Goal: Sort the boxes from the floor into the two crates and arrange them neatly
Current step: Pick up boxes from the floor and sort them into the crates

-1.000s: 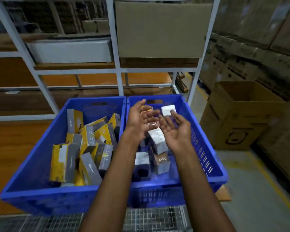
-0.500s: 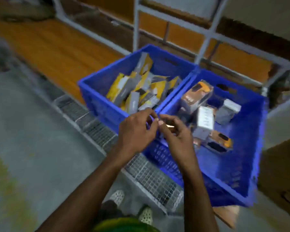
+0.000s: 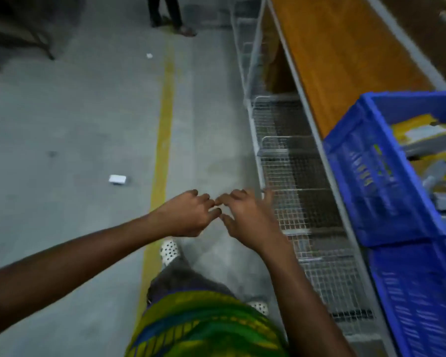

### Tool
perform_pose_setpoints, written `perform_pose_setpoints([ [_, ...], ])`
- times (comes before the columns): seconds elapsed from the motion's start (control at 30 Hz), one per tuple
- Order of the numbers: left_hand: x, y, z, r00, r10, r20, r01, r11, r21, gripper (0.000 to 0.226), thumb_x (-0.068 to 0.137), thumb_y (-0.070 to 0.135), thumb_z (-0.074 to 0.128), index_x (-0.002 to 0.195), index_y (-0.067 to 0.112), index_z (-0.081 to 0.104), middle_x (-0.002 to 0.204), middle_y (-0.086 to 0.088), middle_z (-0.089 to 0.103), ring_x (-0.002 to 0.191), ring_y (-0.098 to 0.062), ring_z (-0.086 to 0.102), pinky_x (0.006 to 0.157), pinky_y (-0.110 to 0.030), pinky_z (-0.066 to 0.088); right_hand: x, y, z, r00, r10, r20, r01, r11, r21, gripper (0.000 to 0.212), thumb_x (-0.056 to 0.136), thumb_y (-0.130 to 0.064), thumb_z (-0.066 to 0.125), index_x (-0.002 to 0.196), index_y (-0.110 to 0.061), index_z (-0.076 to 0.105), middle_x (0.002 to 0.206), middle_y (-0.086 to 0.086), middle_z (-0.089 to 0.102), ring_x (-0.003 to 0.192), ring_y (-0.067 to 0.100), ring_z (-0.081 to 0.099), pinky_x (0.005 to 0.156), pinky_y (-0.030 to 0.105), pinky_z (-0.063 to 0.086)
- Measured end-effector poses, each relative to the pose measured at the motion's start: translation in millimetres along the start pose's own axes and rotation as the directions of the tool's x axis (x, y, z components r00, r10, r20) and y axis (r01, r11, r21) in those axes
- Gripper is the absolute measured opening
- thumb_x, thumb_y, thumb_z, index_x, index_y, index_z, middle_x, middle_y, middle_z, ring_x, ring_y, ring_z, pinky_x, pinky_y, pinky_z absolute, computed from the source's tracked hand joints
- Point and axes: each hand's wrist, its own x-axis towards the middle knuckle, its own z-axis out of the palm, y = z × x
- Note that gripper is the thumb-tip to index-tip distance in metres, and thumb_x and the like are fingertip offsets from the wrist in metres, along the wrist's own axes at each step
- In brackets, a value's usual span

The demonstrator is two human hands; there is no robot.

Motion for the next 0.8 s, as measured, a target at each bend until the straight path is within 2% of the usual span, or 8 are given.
perform_pose_setpoints([
  [0.1,-50.1,-43.3,56.2,0.964,-0.002,0.266,0.005,1.000,-0.011,0.037,0.079,0.020,0.062,0.115,0.012,0.062,0.088,-0.009,0.067,0.076,-0.029,0.066,0.059,-0.034,0.047,49.2,-49.2,29.6,0.969,-0.083,0.231,0.118,0.983,-0.138,0.034,0.098,-0.038,0.057,0.131,-0.031,0.058,0.132,-0.002,0.059,0.132,0.024,0.045,0.109,0.067,0.018],
  [0.23,-118.4,-124.9,131.1,0.781,-0.384,0.493,0.459,0.888,-0.037,0.037,0.092,0.020,0.048,0.128,0.013,0.051,0.109,-0.011,0.066,0.099,-0.035,0.066,0.070,-0.036,0.046,132.0,-114.0,69.7,0.919,-0.154,0.362,0.260,0.929,-0.263,0.038,0.098,-0.037,0.055,0.134,-0.028,0.057,0.135,0.002,0.058,0.134,0.027,0.044,0.111,0.071,0.017],
  [0.3,-144.9,-147.2,164.7,0.717,-0.425,0.553,0.557,0.826,-0.088,0.041,0.090,0.021,0.050,0.129,0.014,0.052,0.109,-0.012,0.067,0.098,-0.036,0.067,0.073,-0.038,0.049,175.8,-140.2,85.4,0.901,-0.174,0.397,0.308,0.901,-0.306,0.039,0.099,-0.036,0.053,0.136,-0.026,0.055,0.136,0.004,0.058,0.134,0.027,0.045,0.112,0.071,0.017],
  [0.4,-178.2,-148.9,201.7,0.797,-0.047,0.603,0.223,0.950,-0.220,0.048,0.083,0.019,0.059,0.131,0.017,0.057,0.106,-0.009,0.069,0.097,-0.033,0.069,0.073,-0.033,0.047,237.1,-179.6,102.8,0.866,-0.181,0.466,0.363,0.868,-0.339,0.039,0.100,-0.034,0.052,0.137,-0.026,0.054,0.137,0.005,0.057,0.134,0.027,0.045,0.112,0.071,0.017],
  [0.47,-195.3,-176.9,206.8,0.806,0.020,0.591,0.206,0.927,-0.313,0.047,0.071,0.021,0.070,0.118,0.021,0.069,0.091,-0.006,0.071,0.084,-0.030,0.071,0.065,-0.028,0.046,264.4,-197.1,105.0,0.841,-0.151,0.519,0.373,0.857,-0.355,0.039,0.100,-0.036,0.051,0.138,-0.027,0.052,0.137,0.004,0.057,0.133,0.026,0.046,0.111,0.069,0.018],
  [0.53,-212.0,-218.0,213.2,0.827,-0.185,0.531,0.401,0.856,-0.326,0.049,0.074,0.022,0.068,0.122,0.017,0.065,0.094,-0.008,0.070,0.085,-0.032,0.070,0.065,-0.030,0.046,288.0,-211.3,108.2,0.843,-0.159,0.514,0.375,0.859,-0.349,0.039,0.100,-0.039,0.049,0.137,-0.028,0.052,0.136,0.003,0.057,0.132,0.026,0.047,0.110,0.067,0.021],
  [0.63,-227.9,-266.4,228.2,0.704,-0.511,0.494,0.688,0.664,-0.293,0.046,0.089,0.026,0.055,0.133,0.012,0.049,0.111,-0.012,0.065,0.100,-0.035,0.066,0.072,-0.035,0.048,324.6,-228.3,116.6,0.836,-0.179,0.518,0.403,0.842,-0.360,0.038,0.100,-0.039,0.048,0.136,-0.029,0.052,0.135,0.002,0.058,0.131,0.026,0.049,0.110,0.066,0.022],
  [0.8,-261.9,-296.0,245.6,0.614,-0.556,0.561,0.785,0.507,-0.356,0.041,0.089,0.028,0.052,0.129,0.017,0.053,0.111,-0.009,0.069,0.099,-0.035,0.067,0.071,-0.032,0.043,402.3,-247.9,145.0,0.788,-0.177,0.589,0.430,0.844,-0.321,0.036,0.099,-0.040,0.051,0.133,-0.030,0.055,0.134,0.001,0.058,0.131,0.024,0.049,0.111,0.064,0.023],
])
